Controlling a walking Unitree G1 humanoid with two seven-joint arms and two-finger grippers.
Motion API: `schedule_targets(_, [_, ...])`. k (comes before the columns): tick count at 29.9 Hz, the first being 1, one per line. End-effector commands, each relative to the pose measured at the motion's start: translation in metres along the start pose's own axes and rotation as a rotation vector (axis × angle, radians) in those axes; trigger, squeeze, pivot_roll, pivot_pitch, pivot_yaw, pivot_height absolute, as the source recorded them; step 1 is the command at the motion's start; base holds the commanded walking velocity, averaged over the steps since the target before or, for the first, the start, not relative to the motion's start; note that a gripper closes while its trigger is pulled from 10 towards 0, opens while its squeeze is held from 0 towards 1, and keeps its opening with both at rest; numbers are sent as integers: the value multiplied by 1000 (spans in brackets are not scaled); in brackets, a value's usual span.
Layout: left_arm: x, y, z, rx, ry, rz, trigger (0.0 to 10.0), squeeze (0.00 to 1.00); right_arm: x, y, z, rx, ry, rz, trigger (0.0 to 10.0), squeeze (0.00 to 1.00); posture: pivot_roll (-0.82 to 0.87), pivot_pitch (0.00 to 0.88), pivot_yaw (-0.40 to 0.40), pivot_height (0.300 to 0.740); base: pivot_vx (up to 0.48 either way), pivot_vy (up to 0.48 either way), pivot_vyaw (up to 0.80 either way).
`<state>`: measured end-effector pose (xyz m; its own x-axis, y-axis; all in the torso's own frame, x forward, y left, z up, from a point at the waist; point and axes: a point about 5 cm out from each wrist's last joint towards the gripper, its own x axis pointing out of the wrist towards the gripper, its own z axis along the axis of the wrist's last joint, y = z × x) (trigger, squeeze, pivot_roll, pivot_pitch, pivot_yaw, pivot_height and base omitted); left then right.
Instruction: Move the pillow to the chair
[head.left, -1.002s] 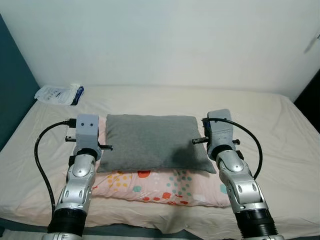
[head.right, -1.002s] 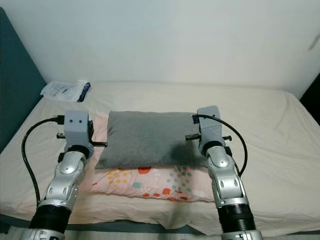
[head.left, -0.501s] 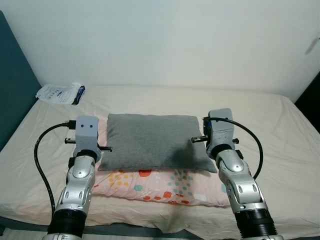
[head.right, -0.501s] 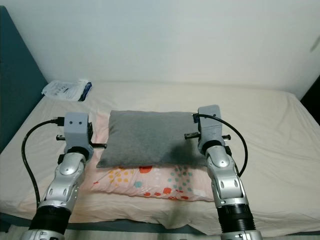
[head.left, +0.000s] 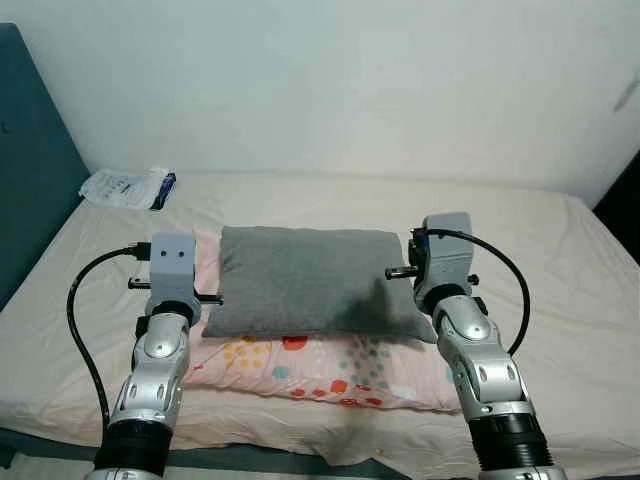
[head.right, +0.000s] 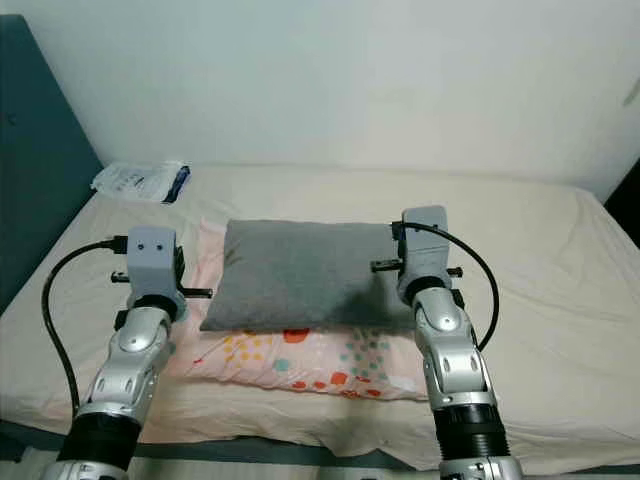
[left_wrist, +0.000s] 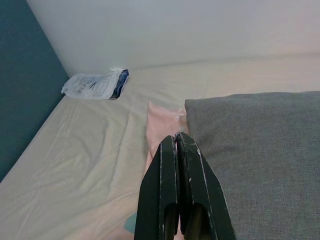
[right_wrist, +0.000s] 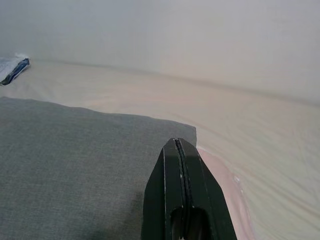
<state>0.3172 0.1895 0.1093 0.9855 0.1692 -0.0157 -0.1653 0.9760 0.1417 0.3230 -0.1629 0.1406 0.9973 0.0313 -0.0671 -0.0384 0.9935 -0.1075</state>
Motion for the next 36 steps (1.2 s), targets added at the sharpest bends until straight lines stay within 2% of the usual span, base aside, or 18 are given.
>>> schedule_targets(1, [-3,4,-5,12,22,11,10000,0,0,1,-3,10,16,3,10000,0,-14,83,0,671,0,0,0])
schedule_targets(4, [-3,4,-4,14,20,8,10000,0,-2,1,-3,23,8,9,10000,0,-13,83,1,661,0,0,0])
schedule_targets(6, [-2,4,-3,16,19,6,10000,0,-1,0,-4,-7,7,-5,10000,0,-10,86,1,651,0,0,0])
schedule_targets(13, [-2,3,-2,17,16,3,10000,0,0,-2,-2,-24,0,-22,10000,0,-9,86,4,651,0,0,0])
schedule_targets(19, [0,2,-1,16,14,-3,10000,0,1,-3,1,21,-18,-12,10000,0,-9,89,7,641,0,0,0])
schedule_targets(24, [6,-2,5,18,-7,-30,10000,0,6,-5,3,-15,-16,-26,10000,0,-8,95,8,626,0,0,0])
schedule_targets(30, [18,-4,11,20,-15,-53,10000,0,14,-9,5,-9,-21,-26,10000,0,-13,105,9,606,0,0,0])
schedule_targets(35, [23,-3,19,-1,-46,-62,10000,0,18,-13,10,-9,-36,-39,10000,0,-11,107,11,606,0,0,0])
schedule_targets(36, [26,1,24,-35,-62,-50,10000,0,20,-17,16,10,-65,-45,10000,0,-12,109,13,606,0,0,0])
